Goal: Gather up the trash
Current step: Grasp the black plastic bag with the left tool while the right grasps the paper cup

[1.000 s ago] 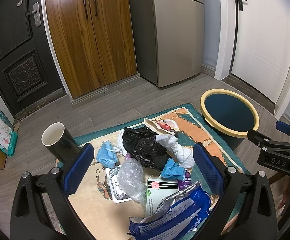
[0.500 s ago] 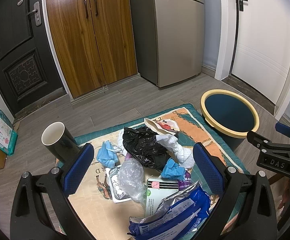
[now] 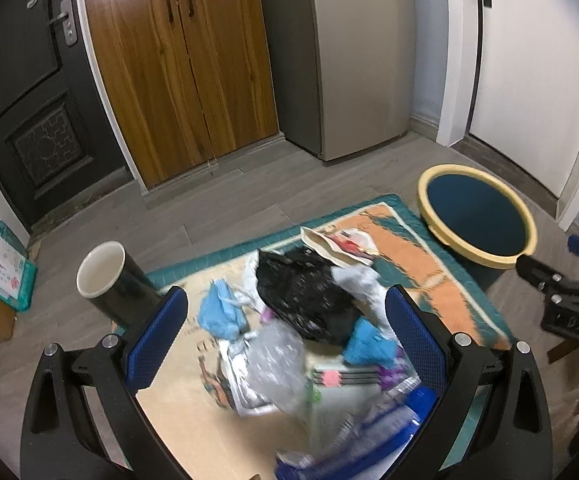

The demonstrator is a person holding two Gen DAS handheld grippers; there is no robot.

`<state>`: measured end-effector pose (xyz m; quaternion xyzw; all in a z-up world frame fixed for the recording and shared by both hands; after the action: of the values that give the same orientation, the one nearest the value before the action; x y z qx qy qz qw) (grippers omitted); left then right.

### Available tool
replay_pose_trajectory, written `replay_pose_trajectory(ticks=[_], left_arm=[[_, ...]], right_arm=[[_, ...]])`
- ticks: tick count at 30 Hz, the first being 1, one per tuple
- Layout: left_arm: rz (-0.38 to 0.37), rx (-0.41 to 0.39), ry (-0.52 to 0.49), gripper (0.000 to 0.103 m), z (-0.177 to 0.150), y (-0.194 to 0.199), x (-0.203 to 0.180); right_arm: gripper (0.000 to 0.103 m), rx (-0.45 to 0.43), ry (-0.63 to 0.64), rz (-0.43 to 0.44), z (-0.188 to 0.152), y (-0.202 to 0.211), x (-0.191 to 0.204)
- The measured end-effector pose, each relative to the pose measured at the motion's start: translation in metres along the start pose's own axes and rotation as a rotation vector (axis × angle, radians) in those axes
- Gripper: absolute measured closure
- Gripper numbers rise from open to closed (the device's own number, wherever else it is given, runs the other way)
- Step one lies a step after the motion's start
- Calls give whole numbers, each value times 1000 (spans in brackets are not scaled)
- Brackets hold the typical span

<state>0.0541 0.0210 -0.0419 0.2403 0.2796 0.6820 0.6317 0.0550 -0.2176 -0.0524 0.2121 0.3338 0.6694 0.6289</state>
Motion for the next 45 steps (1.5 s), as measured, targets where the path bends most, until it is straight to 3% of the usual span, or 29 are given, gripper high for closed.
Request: replay_pose_trajectory(ticks=[4,8,11,15,19,25,30,32,33,35,37,45], left_arm=[[75,33,-52,6,9,-31,10],[49,82,69,6,15,-54,40],[82,82,173,6,22,-67,67],[83,89,212,9,22,-80,80],[69,123,164,12,19,-94,73],[43,157,169,14,18,-107,68],[11,200,172,24,14,-119,65],[-10,218,178,32,11,-123,62],[-25,229,185,36,10,-125,61],[-57,250,206,52,9,-128,58],[-90,268,219,59,8,-130,55],[-203,346,221,75,1,-134,37]], right_arm=[[4,-37,89,72,27,-21,17],[4,-40,205,176,43,-47,50],[4,-3,231,245,50,-72,68],[8,47,246,318,57,-99,86],[27,66,279,371,66,-110,105],[52,149,320,422,64,-132,129],[73,179,362,429,58,-134,136],[93,187,359,427,57,-135,135],[96,178,360,418,58,-136,134],[98,154,363,410,60,-133,131],[99,143,344,412,64,-131,125],[99,143,286,453,68,-130,116]])
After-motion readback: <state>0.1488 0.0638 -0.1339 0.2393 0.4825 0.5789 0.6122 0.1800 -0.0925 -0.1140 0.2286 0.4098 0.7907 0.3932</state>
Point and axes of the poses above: each gripper's, at about its wrist camera, not at the fingertips, and y roughly against the way its jaws point, x to its left, z to its top, the point moved 3 cm from there along -y, roughly the way its jaws point, and after that the axes turned 12 degrees about y, right-handed, at the moved point
